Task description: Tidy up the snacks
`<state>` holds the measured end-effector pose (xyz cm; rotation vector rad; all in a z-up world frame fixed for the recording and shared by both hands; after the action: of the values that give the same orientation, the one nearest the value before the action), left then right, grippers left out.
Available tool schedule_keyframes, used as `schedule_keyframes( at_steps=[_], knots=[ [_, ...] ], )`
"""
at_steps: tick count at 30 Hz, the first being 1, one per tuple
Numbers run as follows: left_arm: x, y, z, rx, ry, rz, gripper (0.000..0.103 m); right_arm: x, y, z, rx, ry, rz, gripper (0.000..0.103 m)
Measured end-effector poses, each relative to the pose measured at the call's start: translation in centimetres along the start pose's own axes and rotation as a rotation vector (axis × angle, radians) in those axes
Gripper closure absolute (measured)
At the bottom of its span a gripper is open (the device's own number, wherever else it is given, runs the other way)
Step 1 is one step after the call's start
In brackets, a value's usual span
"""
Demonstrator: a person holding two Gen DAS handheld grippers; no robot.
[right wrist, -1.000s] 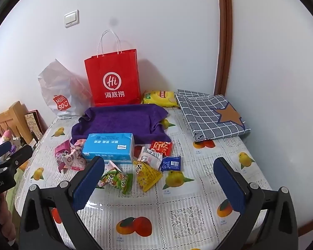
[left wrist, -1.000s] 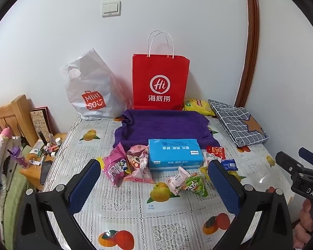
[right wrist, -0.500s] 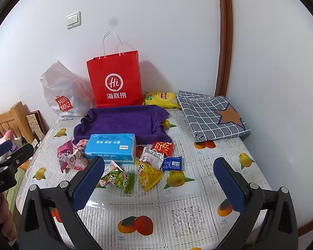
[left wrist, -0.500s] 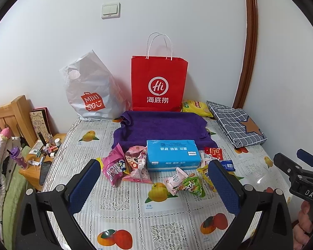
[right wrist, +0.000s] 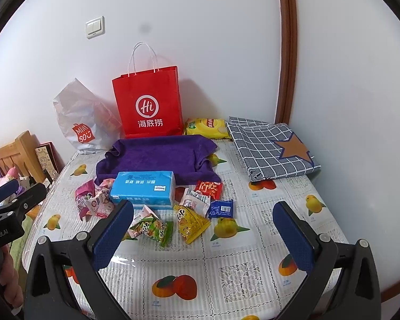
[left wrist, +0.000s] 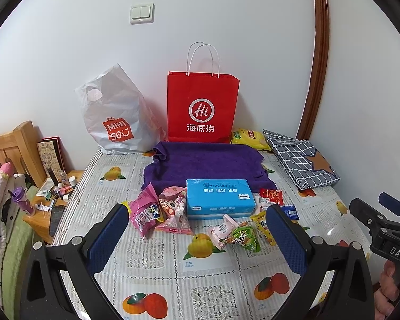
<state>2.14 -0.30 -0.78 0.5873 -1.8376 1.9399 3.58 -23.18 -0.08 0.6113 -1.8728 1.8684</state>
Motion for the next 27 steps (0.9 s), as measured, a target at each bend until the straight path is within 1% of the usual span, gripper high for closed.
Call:
schedule_keyframes(
  at_steps=[3, 27],
  knots=[
    [0.03, -0.01, 0.01, -0.003, -0.008, 0.004, 0.0, 0.2, 0.14, -0.12, -0.002, -0.004, 0.004, 0.001],
    [0.06, 0.24, 0.19, 0.006, 0.0, 0.009, 0.0, 0.22, 0.33, -0.67, 0.002, -0.012, 0.002, 0.001]
  ],
)
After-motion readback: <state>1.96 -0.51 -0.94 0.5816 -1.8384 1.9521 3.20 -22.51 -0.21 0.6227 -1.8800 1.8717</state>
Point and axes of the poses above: each gripper's, at about its wrist camera, not at the fingertips, and x roughly against the way its jaws point, z to its right, y to its underside, the point moved 4 cm from there along -x, roughly the way its jaws point, and after that the axes turned 1 degree about z, right-handed, at the moved point
